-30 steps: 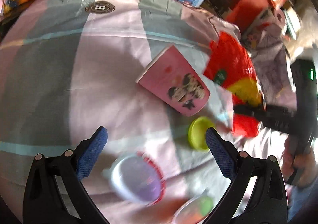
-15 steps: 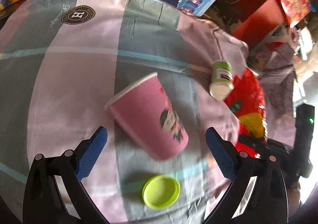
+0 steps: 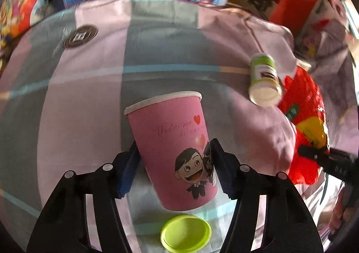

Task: Collect trash
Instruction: 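Carry wrapper and cup over the teal bucket and open both tools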

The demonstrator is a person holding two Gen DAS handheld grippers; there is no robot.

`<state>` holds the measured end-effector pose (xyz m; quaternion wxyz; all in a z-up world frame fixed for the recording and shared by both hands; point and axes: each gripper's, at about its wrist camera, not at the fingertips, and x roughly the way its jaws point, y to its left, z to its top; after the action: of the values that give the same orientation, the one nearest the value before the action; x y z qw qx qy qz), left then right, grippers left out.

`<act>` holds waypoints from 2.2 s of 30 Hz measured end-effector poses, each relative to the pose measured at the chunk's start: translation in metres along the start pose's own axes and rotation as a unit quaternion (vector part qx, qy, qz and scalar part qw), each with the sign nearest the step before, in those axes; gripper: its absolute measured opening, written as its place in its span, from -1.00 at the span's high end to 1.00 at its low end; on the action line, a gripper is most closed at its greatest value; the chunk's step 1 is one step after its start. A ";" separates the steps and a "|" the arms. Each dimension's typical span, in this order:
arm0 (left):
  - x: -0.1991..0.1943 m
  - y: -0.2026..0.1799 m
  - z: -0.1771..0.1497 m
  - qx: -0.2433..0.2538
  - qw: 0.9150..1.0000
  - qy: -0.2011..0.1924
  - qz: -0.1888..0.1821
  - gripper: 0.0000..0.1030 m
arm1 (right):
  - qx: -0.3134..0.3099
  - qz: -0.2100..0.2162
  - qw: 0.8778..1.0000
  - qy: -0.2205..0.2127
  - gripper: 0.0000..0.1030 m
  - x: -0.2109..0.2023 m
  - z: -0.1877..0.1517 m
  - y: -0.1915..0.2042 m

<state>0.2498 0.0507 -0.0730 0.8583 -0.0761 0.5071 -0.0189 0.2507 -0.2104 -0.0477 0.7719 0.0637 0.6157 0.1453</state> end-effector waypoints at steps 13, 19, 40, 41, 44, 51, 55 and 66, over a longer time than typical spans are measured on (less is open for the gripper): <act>-0.054 -0.098 -0.016 0.097 0.994 -0.036 -0.048 -0.23 | 0.052 0.031 0.996 -0.068 0.57 -0.069 -0.027 -0.082; -0.069 -0.167 -0.028 0.152 0.985 -0.035 -0.079 -0.25 | 0.090 0.017 0.991 -0.095 0.57 -0.102 -0.048 -0.139; -0.031 -0.422 -0.103 0.337 0.916 0.052 -0.212 -0.27 | 0.271 -0.046 0.954 -0.120 0.55 -0.150 -0.159 -0.348; -0.025 -0.428 -0.106 0.341 0.914 0.057 -0.213 -0.27 | 0.275 -0.045 0.953 -0.118 0.55 -0.148 -0.160 -0.351; -0.009 -0.444 -0.117 0.353 0.907 0.077 -0.217 -0.27 | 0.286 -0.043 0.951 -0.108 0.54 -0.139 -0.165 -0.362; 0.024 -0.477 -0.129 0.361 0.894 0.113 -0.240 -0.33 | 0.302 -0.047 0.948 -0.092 0.54 -0.128 -0.169 -0.379; 0.033 -0.489 -0.132 0.371 0.892 0.117 -0.230 -0.51 | 0.304 -0.052 0.947 -0.088 0.54 -0.126 -0.168 -0.383; 0.030 -0.454 -0.126 0.345 0.905 0.116 -0.221 -0.87 | 0.306 -0.057 0.948 -0.074 -0.26 -0.109 -0.154 -0.380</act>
<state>0.1745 -0.4150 -0.0906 0.7400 0.1176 0.5349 -0.3905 0.1355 -0.6171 -0.0873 0.7656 0.2722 0.5744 -0.0991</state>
